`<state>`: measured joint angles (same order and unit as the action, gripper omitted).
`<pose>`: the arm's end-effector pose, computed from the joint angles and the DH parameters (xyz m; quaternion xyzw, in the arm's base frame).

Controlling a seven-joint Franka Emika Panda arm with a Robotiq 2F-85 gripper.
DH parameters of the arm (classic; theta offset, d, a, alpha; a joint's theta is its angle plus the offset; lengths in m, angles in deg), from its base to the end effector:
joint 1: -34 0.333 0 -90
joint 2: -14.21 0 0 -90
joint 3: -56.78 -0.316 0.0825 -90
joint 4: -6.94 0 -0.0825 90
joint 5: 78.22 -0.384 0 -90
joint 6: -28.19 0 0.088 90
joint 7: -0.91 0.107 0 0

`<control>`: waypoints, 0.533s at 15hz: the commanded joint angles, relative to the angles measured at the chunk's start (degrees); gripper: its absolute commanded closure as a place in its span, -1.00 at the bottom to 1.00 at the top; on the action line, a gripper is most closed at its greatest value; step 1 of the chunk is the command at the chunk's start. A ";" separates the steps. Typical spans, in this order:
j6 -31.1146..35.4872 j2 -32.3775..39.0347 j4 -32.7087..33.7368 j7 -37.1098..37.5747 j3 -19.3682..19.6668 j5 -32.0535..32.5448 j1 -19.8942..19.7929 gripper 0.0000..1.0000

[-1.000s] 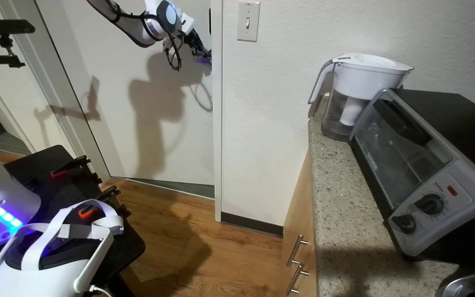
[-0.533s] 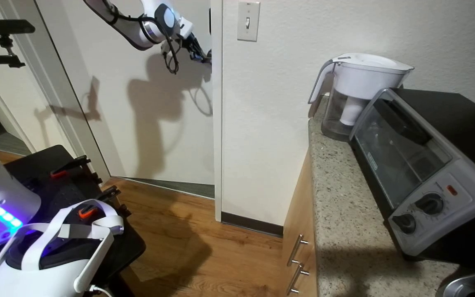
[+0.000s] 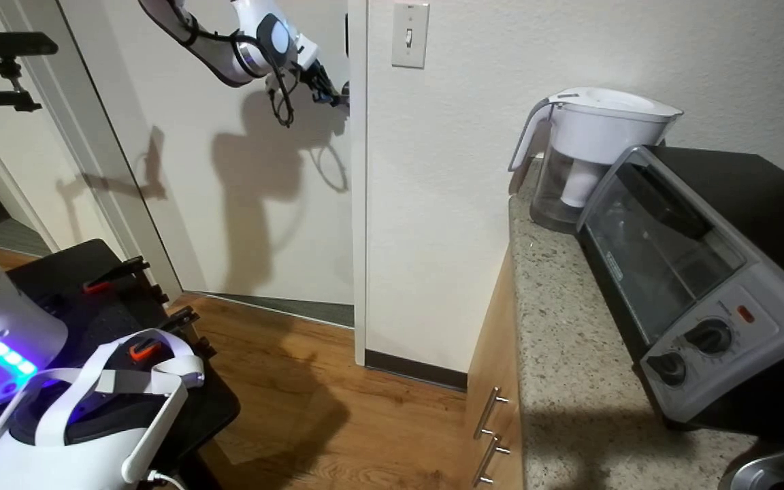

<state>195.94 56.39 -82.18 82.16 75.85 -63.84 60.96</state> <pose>0.7303 0.1728 0.3032 -0.8440 0.4044 -0.3343 0.1114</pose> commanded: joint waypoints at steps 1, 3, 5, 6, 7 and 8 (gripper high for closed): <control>1.60 3.18 5.07 -0.46 0.19 -1.89 -0.44 1.00; 1.39 3.95 6.54 -0.50 0.14 -2.36 -0.60 1.00; 1.18 4.80 8.14 -0.52 0.25 -2.82 -0.63 1.00; 1.01 5.27 9.03 -0.55 0.21 -3.11 -0.71 1.00; 1.00 5.65 9.74 -0.63 0.12 -3.41 -0.80 1.00; 0.78 6.12 10.68 -0.68 0.14 -3.67 -0.86 1.00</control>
<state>195.99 60.04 -76.44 82.16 75.94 -65.85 60.65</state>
